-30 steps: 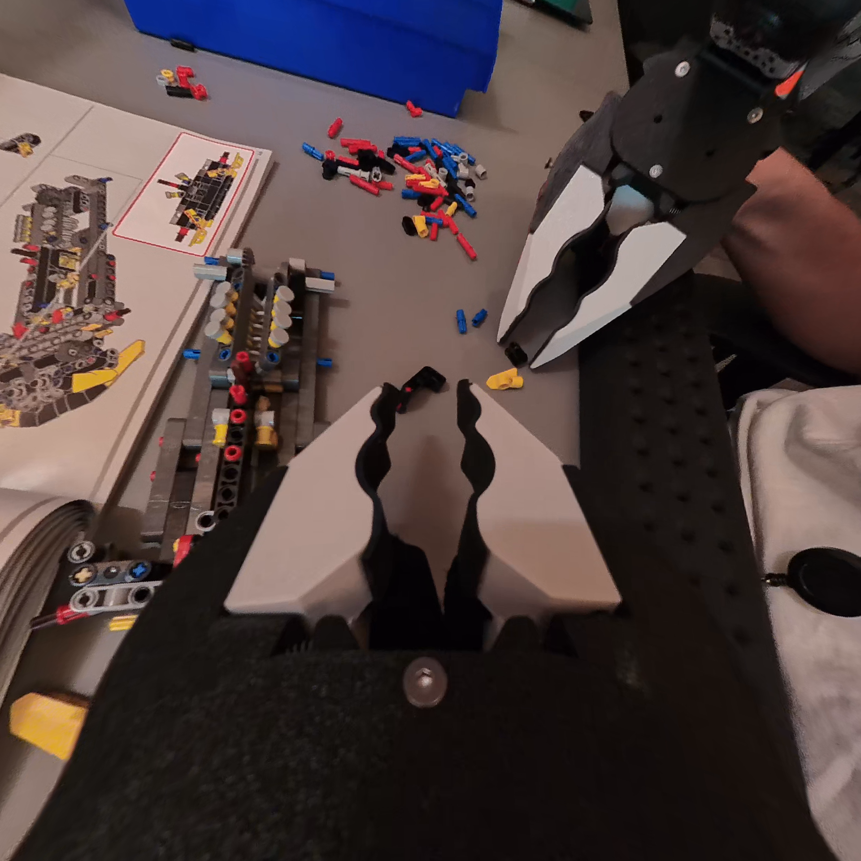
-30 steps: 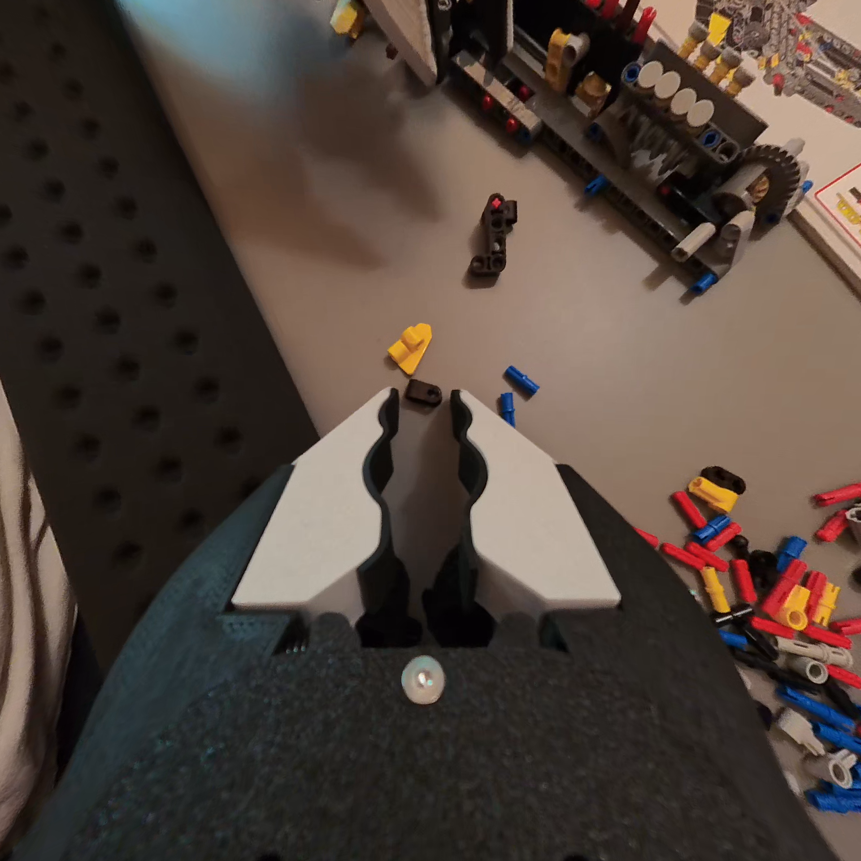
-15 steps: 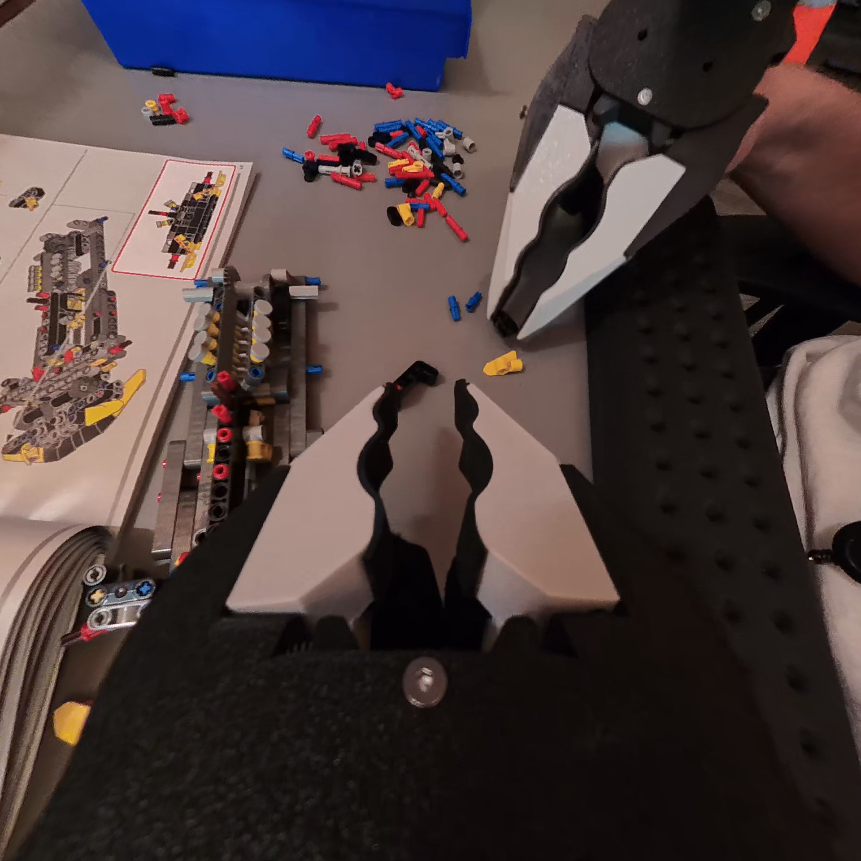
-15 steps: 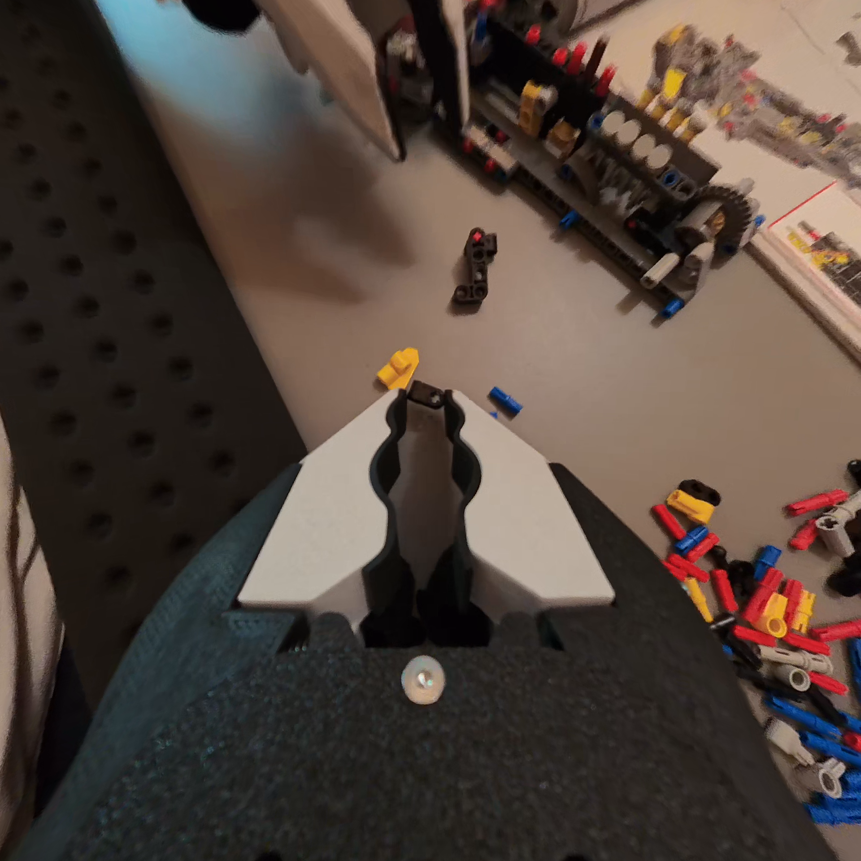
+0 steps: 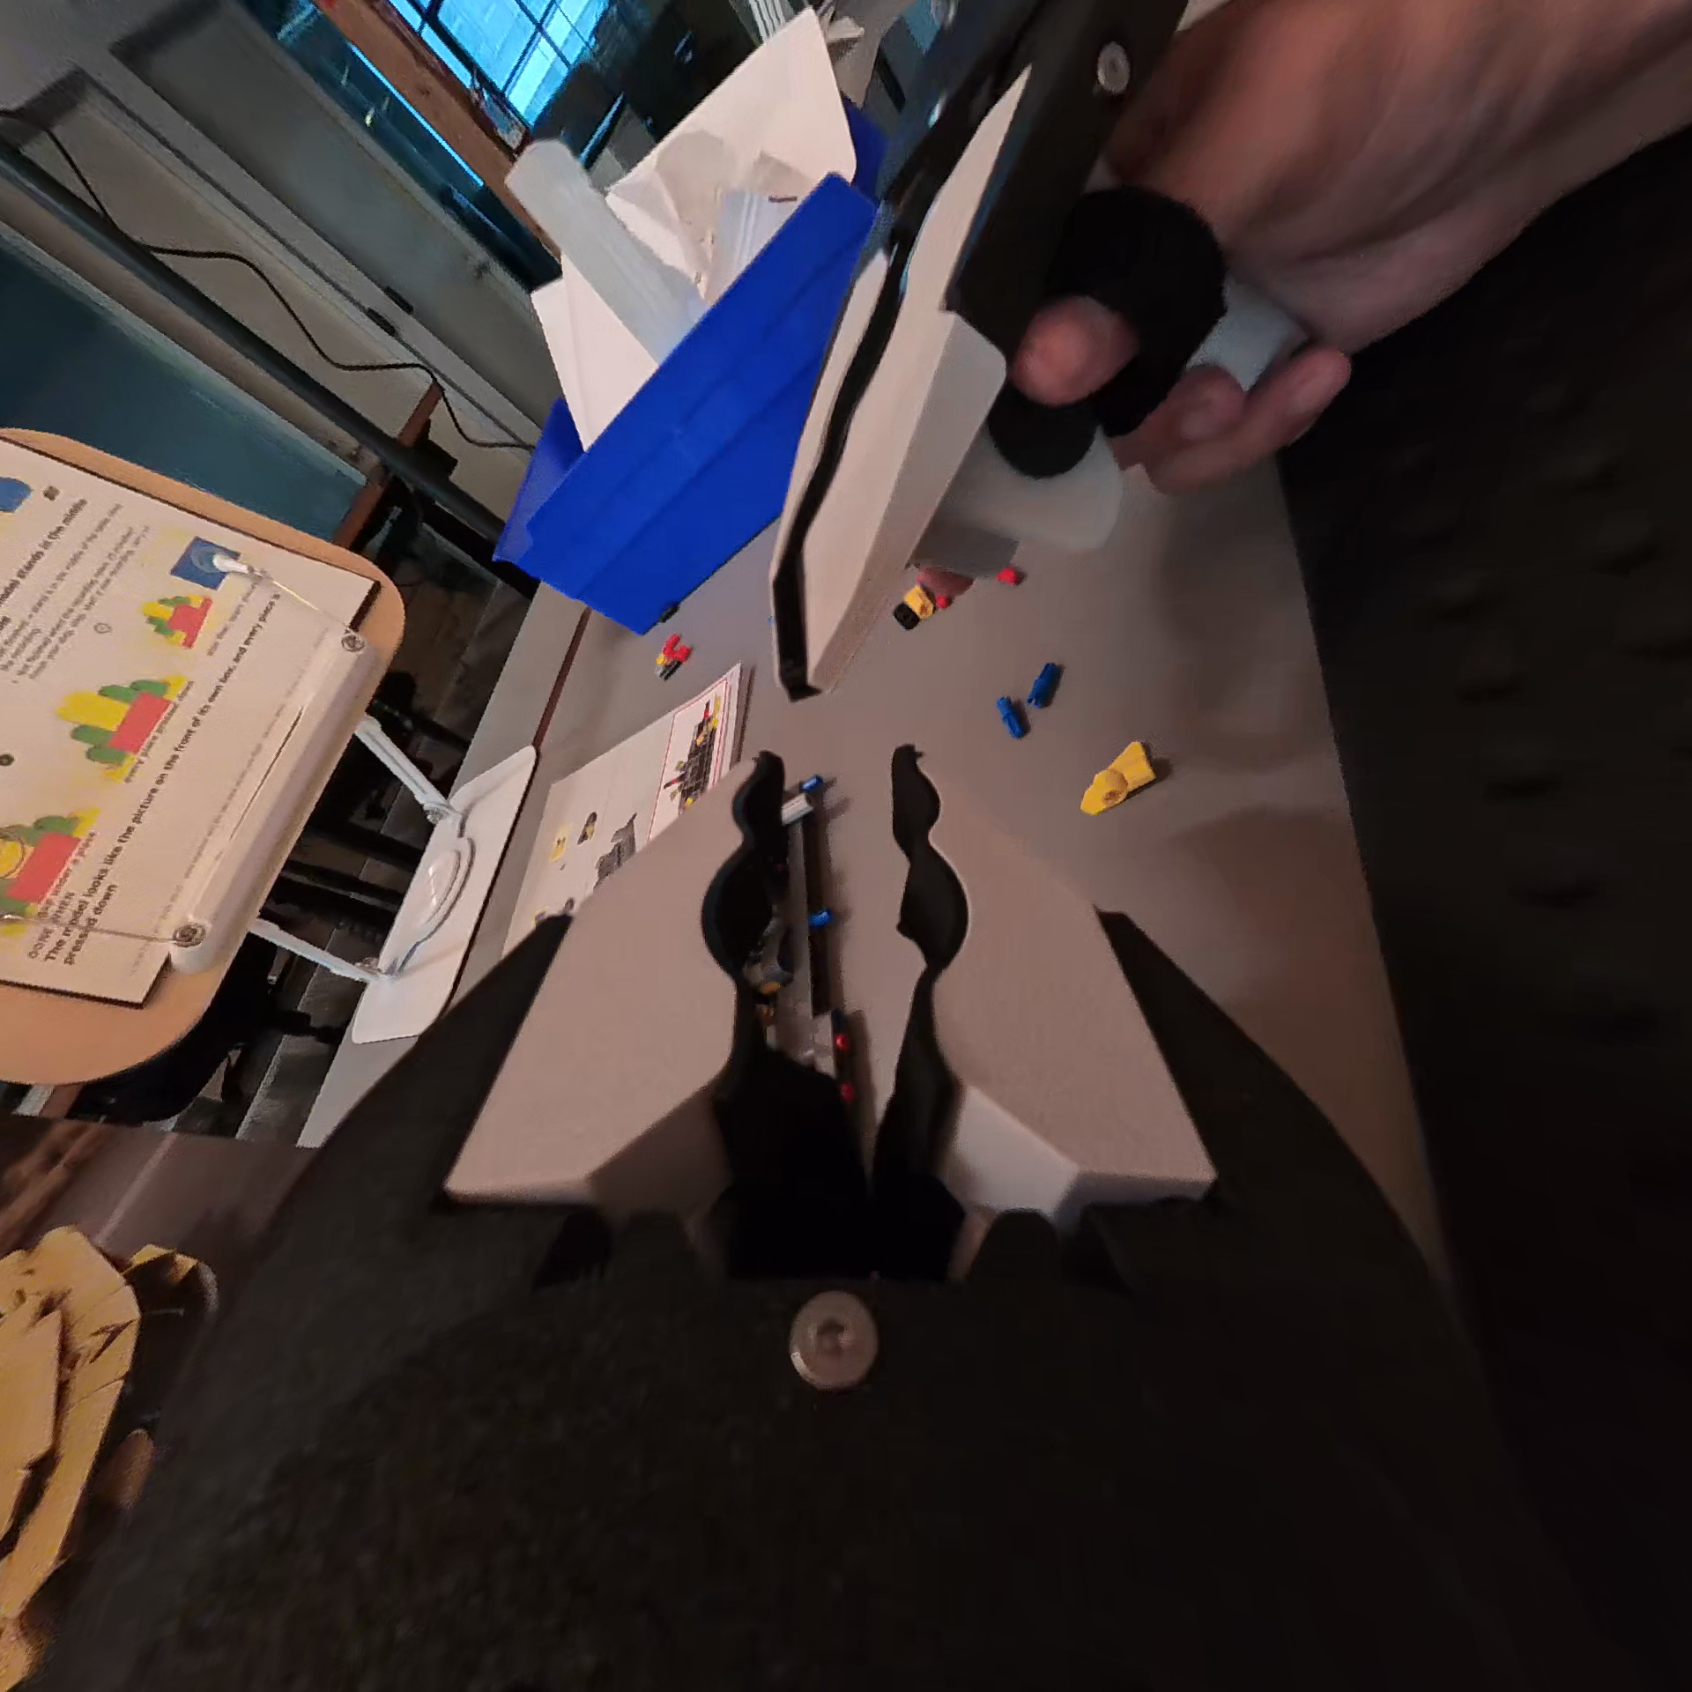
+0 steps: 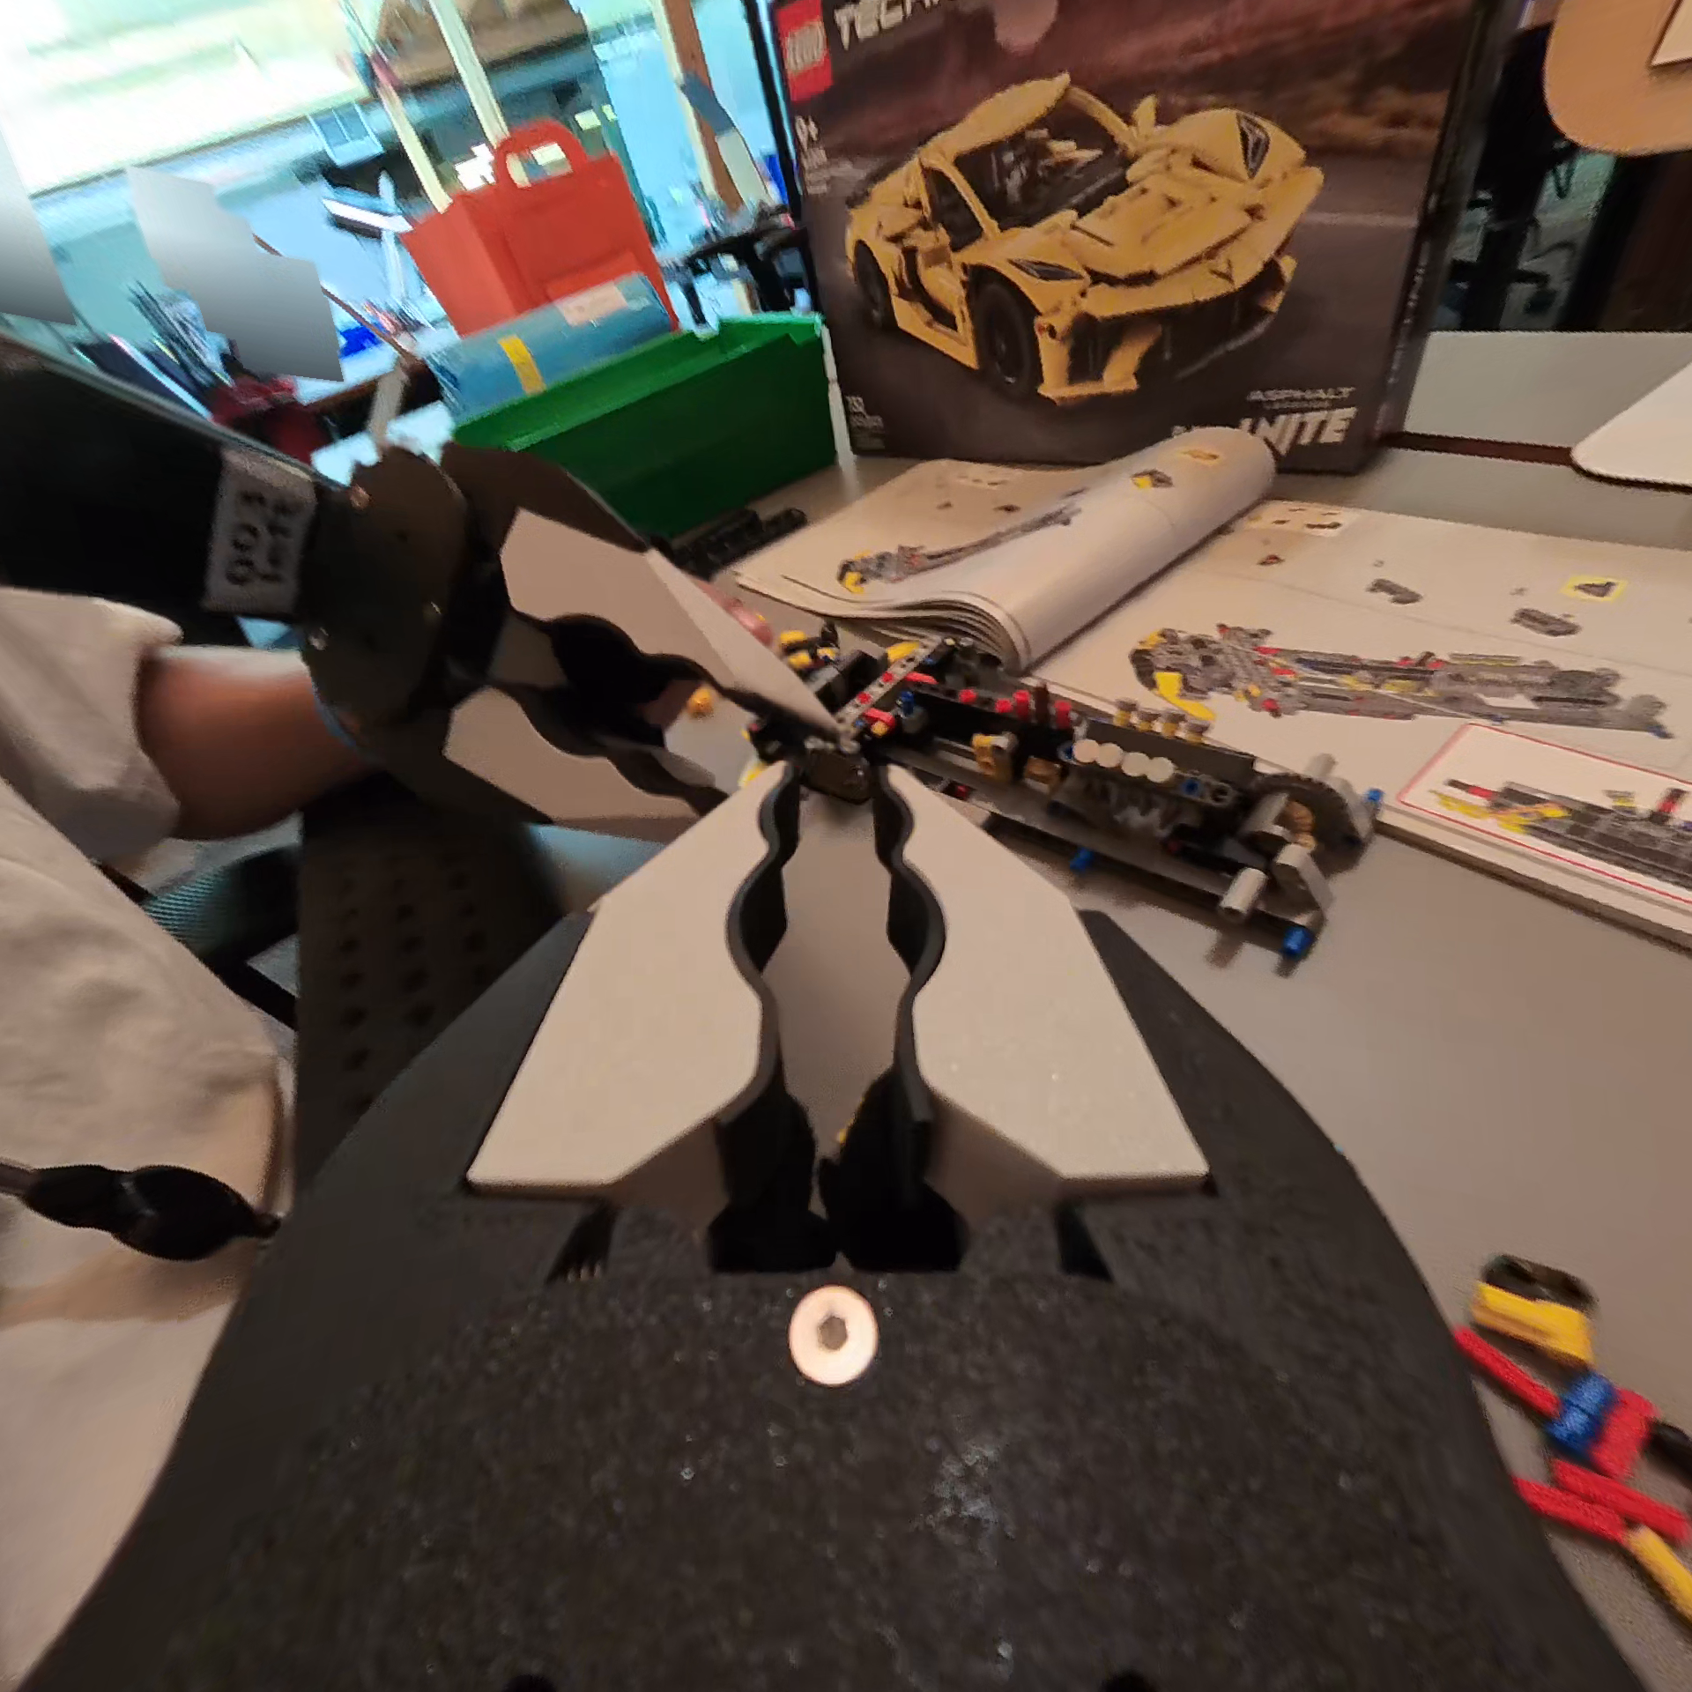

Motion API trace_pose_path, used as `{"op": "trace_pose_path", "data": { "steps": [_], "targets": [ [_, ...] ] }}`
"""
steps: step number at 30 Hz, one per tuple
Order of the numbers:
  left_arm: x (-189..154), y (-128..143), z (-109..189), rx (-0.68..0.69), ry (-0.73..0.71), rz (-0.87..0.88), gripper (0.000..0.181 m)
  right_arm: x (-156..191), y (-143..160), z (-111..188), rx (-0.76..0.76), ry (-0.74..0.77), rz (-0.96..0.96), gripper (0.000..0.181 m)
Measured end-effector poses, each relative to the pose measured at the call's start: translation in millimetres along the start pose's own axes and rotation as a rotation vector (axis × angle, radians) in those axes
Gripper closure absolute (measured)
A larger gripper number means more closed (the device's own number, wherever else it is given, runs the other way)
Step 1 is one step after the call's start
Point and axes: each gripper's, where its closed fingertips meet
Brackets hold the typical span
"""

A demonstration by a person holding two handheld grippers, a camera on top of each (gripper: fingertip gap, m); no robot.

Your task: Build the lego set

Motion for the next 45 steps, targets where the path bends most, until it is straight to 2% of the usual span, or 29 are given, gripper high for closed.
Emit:
{"op": "trace_pose_path", "data": {
  "steps": [5, 10, 15, 17, 22, 23, 27, 38, 42, 45],
  "targets": [
    [5.2, -9.8, 1.4, -0.042, -0.031, 0.044, 0.159, 6.3, 0.2, -3.8, 0.001, -0.005, 0.035, 0.167],
    [2.1, -10.7, 1.3, -0.045, -0.04, -0.005, 0.17, 7.8, 2.2, -5.8, 0.014, -0.005, 0.041, 0.167],
    [-1.9, -10.3, 0.7, -0.043, -0.031, -0.031, 0.169, 12.0, 6.8, -7.6, 0.05, -0.056, -0.003, 0.167],
    [-2.8, -9.8, 0.6, -0.038, -0.045, -0.079, 0.168, 13.0, 9.1, -8.4, 0.085, -0.084, -0.035, 0.167],
    [-12.3, -7.0, -0.7, -0.009, -0.078, -0.282, 0.168, 15.8, 27.2, -9.1, 0.28, -0.149, -0.105, 0.167],
    [-15.0, -6.0, -1.6, -0.001, -0.082, -0.32, 0.172, 15.3, 28.4, -8.1, 0.301, -0.151, -0.095, 0.167],
    [-19.6, -4.0, -2.6, 0.013, -0.076, -0.37, 0.173, 15.5, 32.4, -6.4, 0.344, -0.161, -0.081, 0.167],
    [-14.9, -4.7, -1.6, 0.007, -0.13, -0.469, 0.174, 15.6, 31.9, 2.3, 0.301, -0.223, -0.186, 0.169],
    [-1.0, -18.7, 5.5, -0.082, -0.144, -0.294, 0.174, 21.5, 15.7, 9.0, 0.16, -0.324, -0.25, 0.163],
    [11.3, -32.4, 14.9, -0.183, -0.154, -0.164, 0.174, 25.5, 2.9, 14.0, 0.054, -0.439, -0.401, 0.161]
  ]
}}
Point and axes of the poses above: each gripper's, where its closed fingertips meet, z back along the fingers, y out of its underside, x = y × z across the jaws, and after that the axes turned 1 degree about -y, right-handed
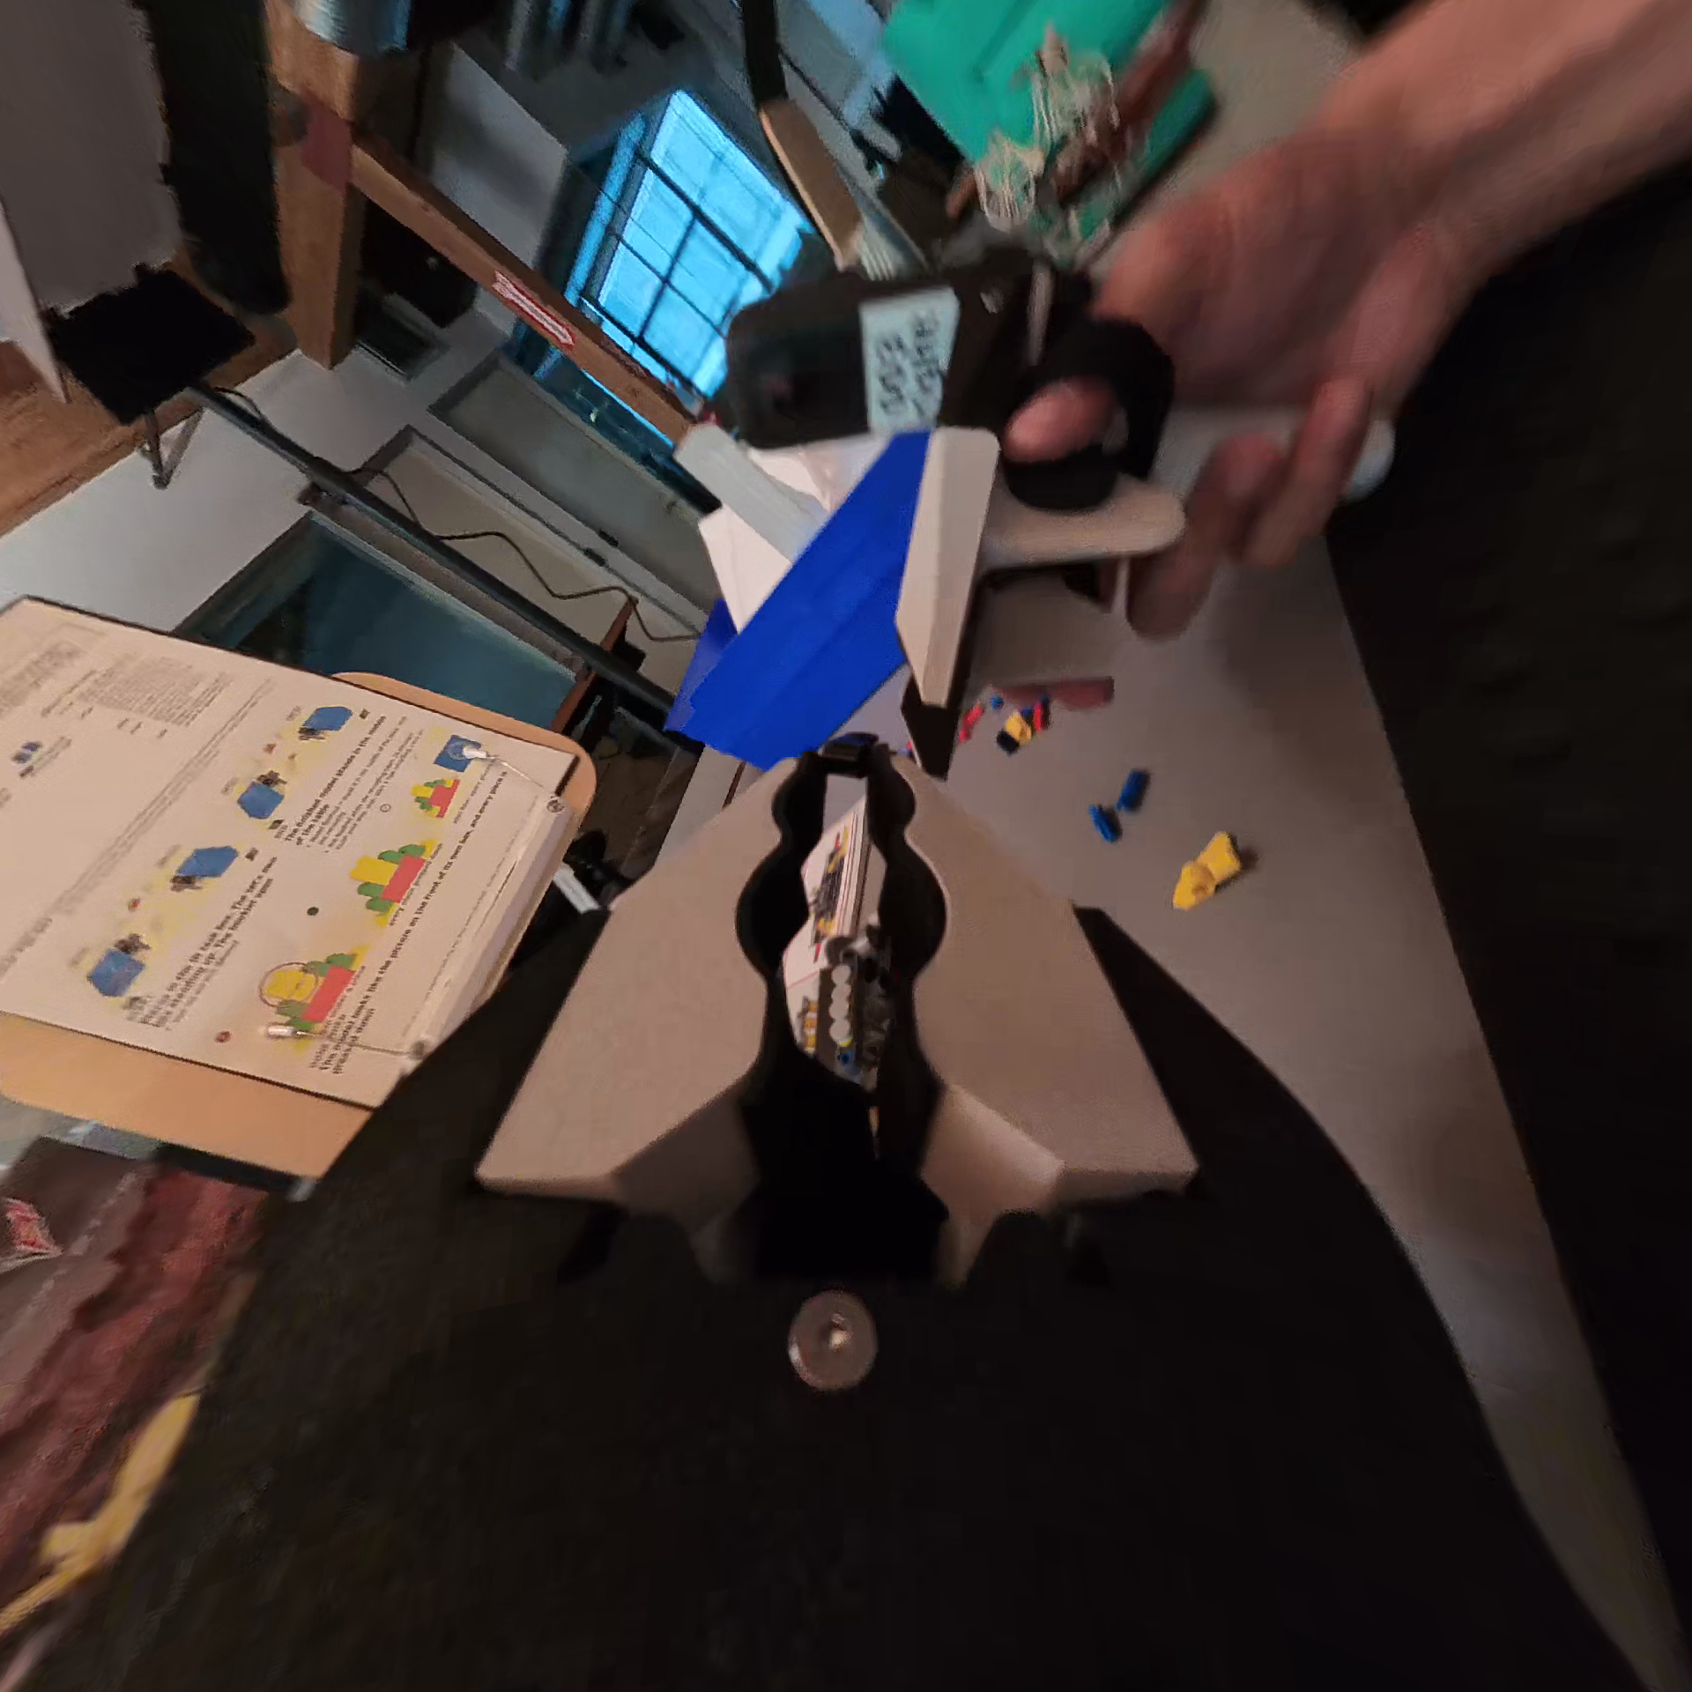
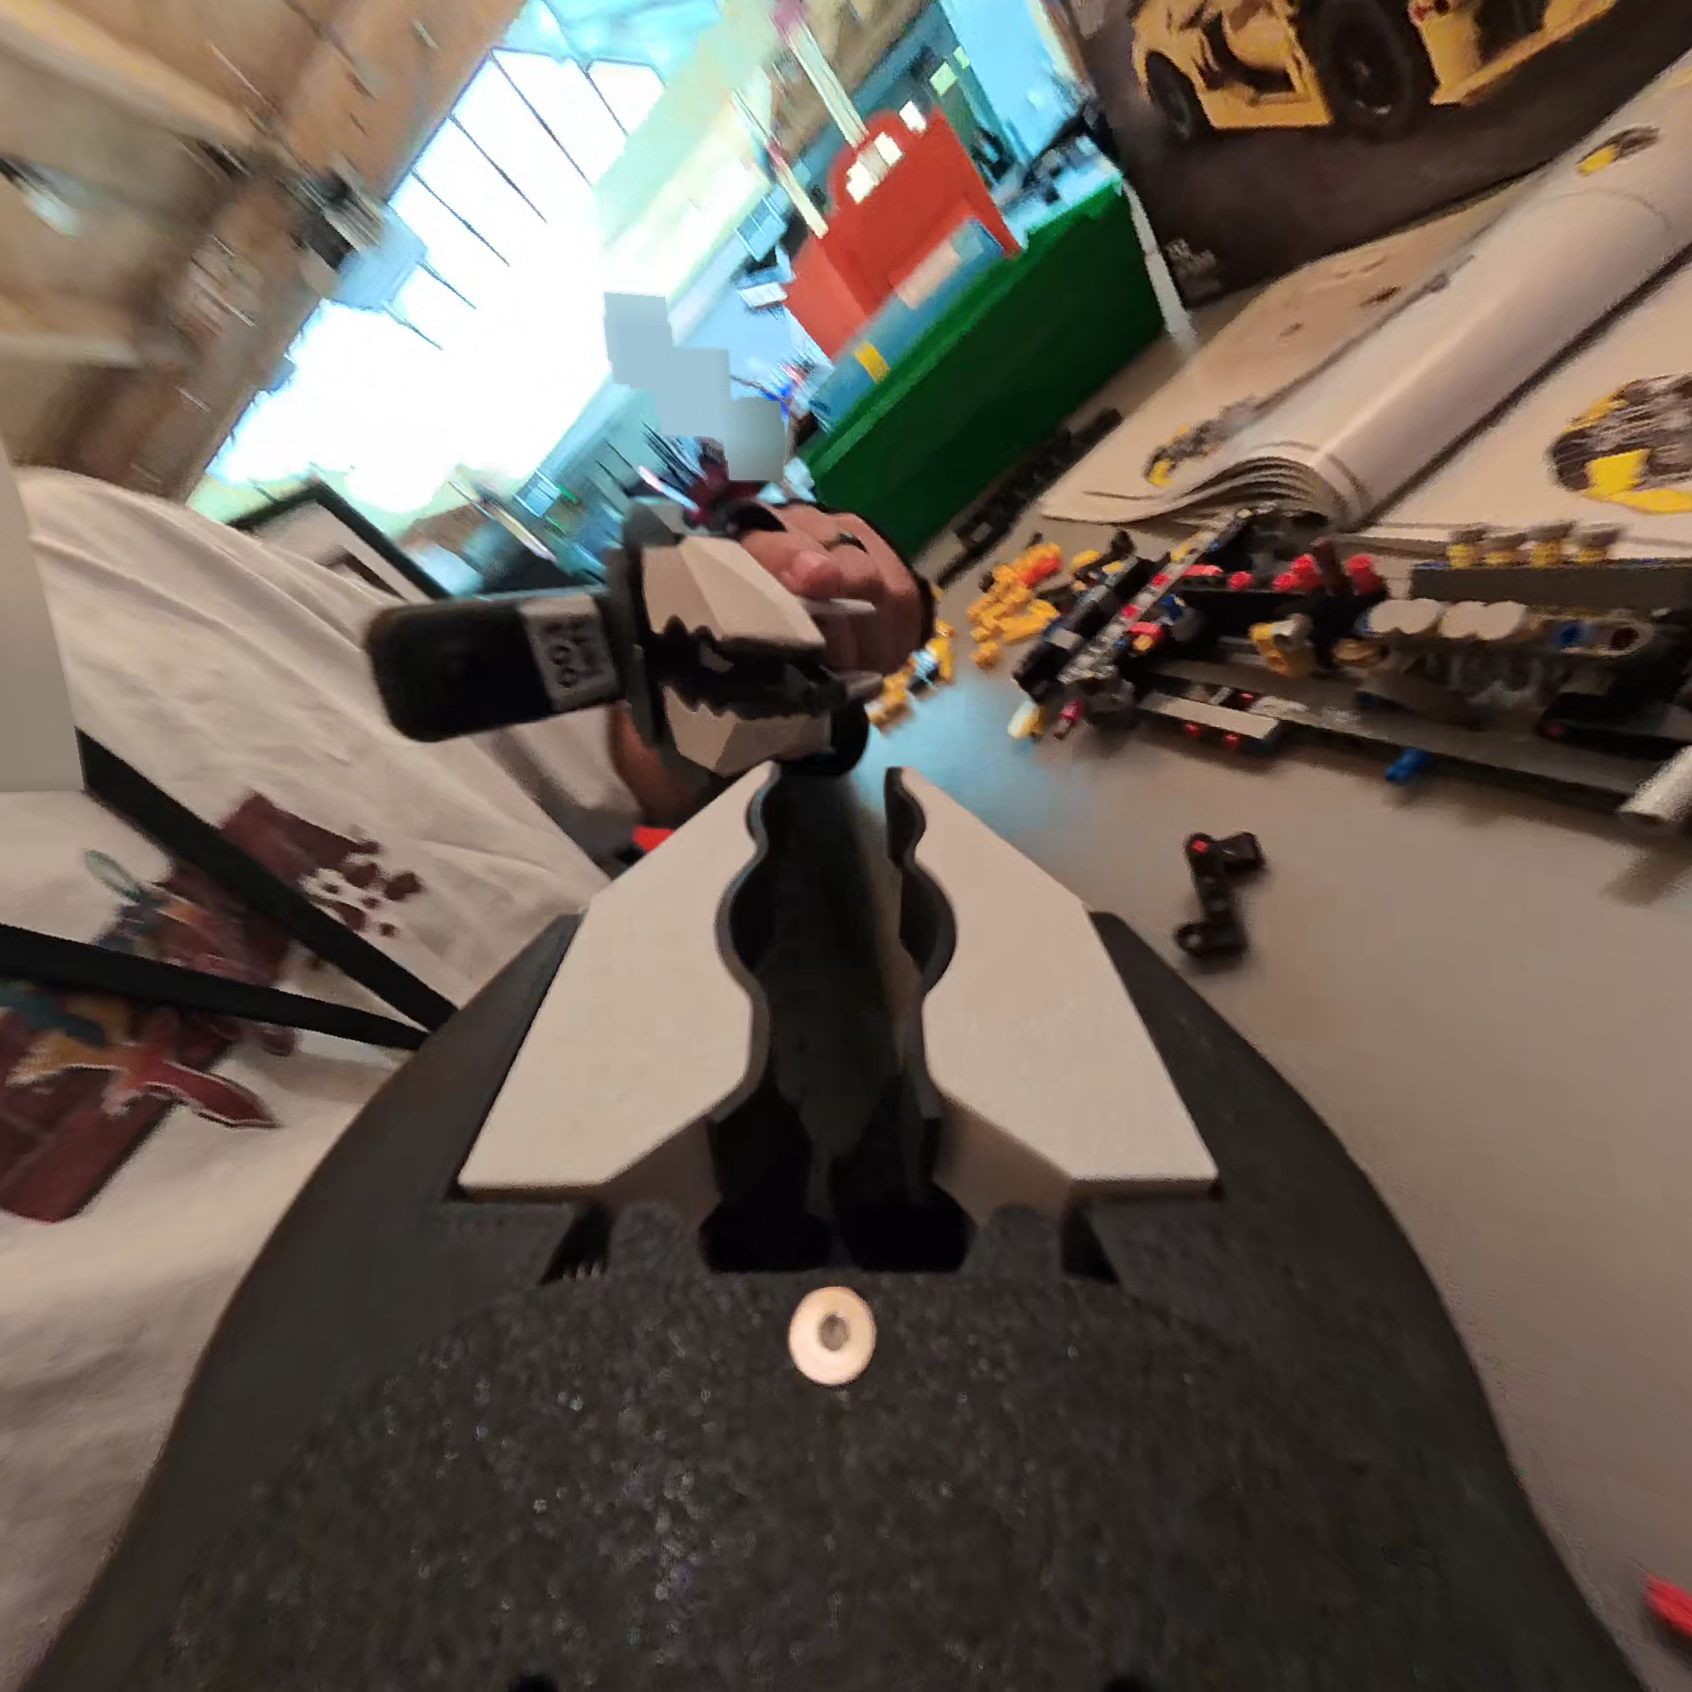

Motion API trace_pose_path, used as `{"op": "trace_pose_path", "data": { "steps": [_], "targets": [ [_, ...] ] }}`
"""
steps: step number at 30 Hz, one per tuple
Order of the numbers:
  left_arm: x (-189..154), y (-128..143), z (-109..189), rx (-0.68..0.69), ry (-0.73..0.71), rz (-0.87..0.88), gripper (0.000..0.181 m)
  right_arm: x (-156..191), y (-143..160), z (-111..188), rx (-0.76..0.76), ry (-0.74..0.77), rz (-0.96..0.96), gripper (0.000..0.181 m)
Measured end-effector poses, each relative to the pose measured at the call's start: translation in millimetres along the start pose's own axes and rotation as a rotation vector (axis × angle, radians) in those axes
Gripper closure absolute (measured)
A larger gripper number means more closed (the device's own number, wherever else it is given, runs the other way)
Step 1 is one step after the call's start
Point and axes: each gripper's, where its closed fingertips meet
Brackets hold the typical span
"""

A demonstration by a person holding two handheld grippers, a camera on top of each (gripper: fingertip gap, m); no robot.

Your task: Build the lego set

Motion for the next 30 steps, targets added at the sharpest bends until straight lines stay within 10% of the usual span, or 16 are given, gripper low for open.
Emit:
{"op": "trace_pose_path", "data": {
  "steps": [10, 30],
  "targets": [
    [4.6, -25.6, 4.8, -0.161, 0.139, 0.483, 0.173, 28.4, -20.7, -4.0, -0.156, -0.166, 0.038, 0.167],
    [-0.9, -35.7, 11.1, -0.207, 0.013, 0.077, 0.174, 43.2, -12.2, -4.9, -0.096, -0.302, -0.075, 0.175]
  ]
}}
Point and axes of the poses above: each gripper's, where its closed fingertips meet, z back along the fingers, y out of its underside, x = y × z across the jaws, and after that the axes turned 1 degree about -y, right-handed
